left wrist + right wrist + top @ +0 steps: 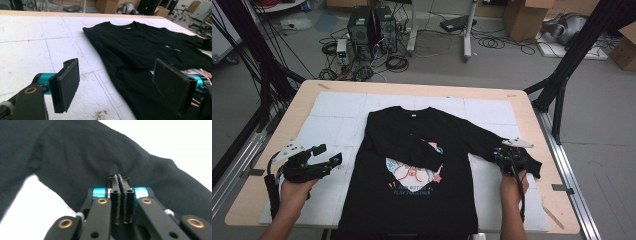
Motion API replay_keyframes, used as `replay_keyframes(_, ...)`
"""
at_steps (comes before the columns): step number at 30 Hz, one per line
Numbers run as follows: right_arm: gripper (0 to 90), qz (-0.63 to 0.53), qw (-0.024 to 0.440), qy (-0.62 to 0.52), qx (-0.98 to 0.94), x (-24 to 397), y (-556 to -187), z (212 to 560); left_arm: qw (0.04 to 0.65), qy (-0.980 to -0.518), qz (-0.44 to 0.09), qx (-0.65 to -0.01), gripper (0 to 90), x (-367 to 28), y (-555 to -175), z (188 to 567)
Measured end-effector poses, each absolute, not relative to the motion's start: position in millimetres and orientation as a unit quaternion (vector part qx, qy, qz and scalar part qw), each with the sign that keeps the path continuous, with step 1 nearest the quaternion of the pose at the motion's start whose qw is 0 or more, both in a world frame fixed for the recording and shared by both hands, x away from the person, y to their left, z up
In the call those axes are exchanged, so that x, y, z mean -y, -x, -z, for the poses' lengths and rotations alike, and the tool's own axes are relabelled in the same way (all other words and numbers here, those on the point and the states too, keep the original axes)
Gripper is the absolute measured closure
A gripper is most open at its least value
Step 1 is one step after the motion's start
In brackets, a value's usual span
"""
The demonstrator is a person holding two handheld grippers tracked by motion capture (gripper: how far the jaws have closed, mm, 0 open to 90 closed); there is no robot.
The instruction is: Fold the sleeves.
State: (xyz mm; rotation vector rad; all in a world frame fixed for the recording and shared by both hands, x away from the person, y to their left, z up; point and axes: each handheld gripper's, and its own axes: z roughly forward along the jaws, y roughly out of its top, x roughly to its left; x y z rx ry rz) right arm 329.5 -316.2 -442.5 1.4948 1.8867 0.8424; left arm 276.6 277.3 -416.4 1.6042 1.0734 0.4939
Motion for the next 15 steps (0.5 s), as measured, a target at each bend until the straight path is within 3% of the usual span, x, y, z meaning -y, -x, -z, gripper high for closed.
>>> replay_keyframes(6,89.1,-0.365,0.302,-0.532,-0.702,301.8,-324.0,426.8,0.544,-0.673,-0.208,-0.456,22.2,-277.7,-277.9,417.0)
replay_keyframes(15,89.0,-0.414,0.277,-0.459,-0.735,257.2,-321.0,411.7,0.542,-0.674,-0.208,-0.457,22.3,-278.4,-277.7,416.8)
